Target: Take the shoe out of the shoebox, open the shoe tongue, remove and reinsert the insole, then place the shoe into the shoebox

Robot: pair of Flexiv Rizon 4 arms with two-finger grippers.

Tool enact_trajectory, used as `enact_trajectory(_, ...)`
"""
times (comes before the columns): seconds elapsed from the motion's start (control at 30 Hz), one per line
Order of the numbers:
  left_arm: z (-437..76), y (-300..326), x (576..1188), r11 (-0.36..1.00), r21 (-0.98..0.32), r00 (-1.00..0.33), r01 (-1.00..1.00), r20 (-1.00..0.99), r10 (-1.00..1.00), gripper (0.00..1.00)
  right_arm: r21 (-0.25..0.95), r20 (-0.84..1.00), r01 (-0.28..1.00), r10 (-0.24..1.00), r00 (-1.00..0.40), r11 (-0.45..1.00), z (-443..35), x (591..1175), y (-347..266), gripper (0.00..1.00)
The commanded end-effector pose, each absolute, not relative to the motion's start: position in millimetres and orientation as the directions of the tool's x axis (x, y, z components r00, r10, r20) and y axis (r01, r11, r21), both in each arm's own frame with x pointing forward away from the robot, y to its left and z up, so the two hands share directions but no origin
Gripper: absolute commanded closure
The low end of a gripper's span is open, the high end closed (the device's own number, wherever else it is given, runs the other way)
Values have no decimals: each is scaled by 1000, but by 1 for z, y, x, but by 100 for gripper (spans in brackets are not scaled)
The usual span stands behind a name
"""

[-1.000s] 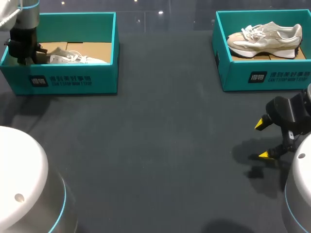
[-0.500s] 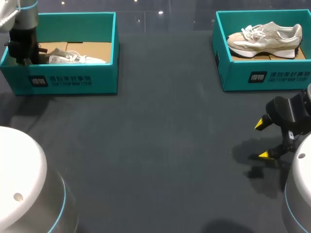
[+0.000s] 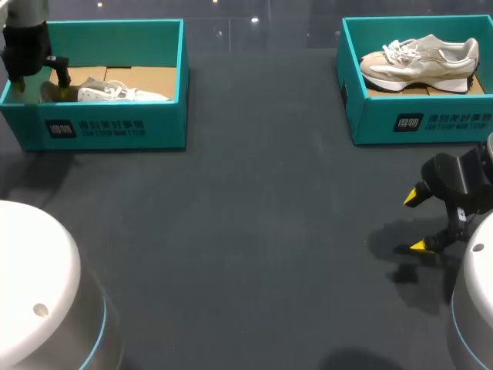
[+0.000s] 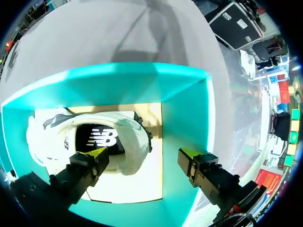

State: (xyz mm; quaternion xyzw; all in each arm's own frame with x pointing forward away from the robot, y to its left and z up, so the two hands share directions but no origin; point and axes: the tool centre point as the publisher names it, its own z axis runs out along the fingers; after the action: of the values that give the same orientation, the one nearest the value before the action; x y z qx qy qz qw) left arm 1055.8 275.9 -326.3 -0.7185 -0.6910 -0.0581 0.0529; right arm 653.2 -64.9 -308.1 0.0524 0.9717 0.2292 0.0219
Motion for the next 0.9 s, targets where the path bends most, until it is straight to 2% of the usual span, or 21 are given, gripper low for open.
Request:
enact_trajectory(0.03, -294, 272, 1037, -47, 35, 41, 998, 160, 986, 0, 445, -21, 92, 114, -993, 891, -308, 652, -64, 0)
enact_trajectory(0.6, -196, 278, 1002, -19, 56, 10, 998, 144, 989, 0, 445, -21, 92, 114, -993, 891, -308, 652, -64, 0)
enact_trajectory(0.9, -162, 284, 991, -8, 41, 4, 999, 102, 995, 0, 445, -21, 92, 114, -993, 891, -308, 652, -64, 0)
